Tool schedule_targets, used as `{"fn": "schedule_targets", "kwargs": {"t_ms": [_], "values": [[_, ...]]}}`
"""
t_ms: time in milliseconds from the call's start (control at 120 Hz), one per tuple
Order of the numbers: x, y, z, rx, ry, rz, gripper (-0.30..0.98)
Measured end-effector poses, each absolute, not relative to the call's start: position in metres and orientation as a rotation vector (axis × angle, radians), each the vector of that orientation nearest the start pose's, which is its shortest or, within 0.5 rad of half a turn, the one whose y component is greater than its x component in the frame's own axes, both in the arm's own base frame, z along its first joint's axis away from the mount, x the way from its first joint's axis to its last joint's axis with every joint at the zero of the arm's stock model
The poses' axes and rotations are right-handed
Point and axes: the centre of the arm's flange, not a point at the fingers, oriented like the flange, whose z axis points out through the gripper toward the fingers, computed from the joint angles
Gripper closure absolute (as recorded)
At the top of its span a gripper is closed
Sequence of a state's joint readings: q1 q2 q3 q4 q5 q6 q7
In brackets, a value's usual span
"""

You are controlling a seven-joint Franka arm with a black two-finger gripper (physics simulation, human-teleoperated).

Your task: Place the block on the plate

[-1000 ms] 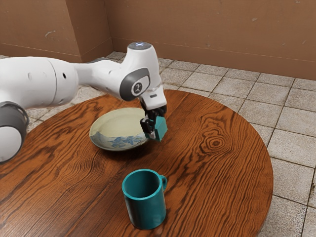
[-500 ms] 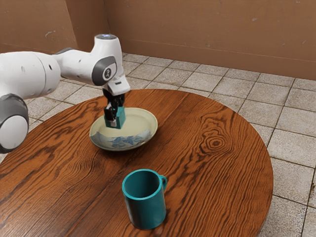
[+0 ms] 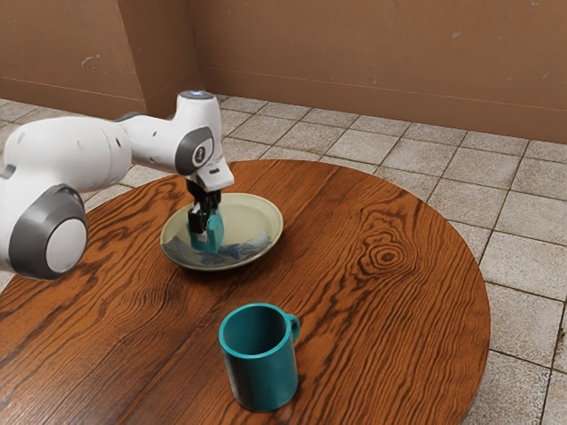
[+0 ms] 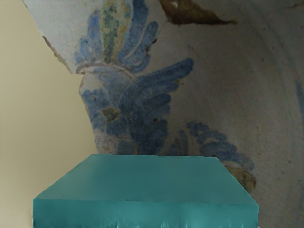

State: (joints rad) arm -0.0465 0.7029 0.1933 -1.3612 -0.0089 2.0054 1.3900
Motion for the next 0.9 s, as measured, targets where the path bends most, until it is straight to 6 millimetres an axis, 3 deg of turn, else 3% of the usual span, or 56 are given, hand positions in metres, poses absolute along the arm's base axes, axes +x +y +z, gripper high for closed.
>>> {"fn": "schedule_targets", "kwargs": {"t_ms": [150, 333, 400, 583, 700, 792, 900], "values": [[0.722, 0.077, 0.314, -2.472, 1.839, 0.163, 0.11], [0.706, 0.073, 0.355, -2.51, 1.826, 0.083, 0.05], [0.693, 0.065, 0.378, -2.539, 1.819, 0.057, 0.03], [0.658, 0.028, 0.466, -2.589, 1.8, 0.025, 0.01], [0.632, 0.015, 0.527, -2.612, 1.773, -0.012, 0.01], [0.618, 0.011, 0.548, -2.639, 1.754, -0.006, 0.01], [0.61, 0.007, 0.556, -2.663, 1.731, 0.022, 0.0]]}}
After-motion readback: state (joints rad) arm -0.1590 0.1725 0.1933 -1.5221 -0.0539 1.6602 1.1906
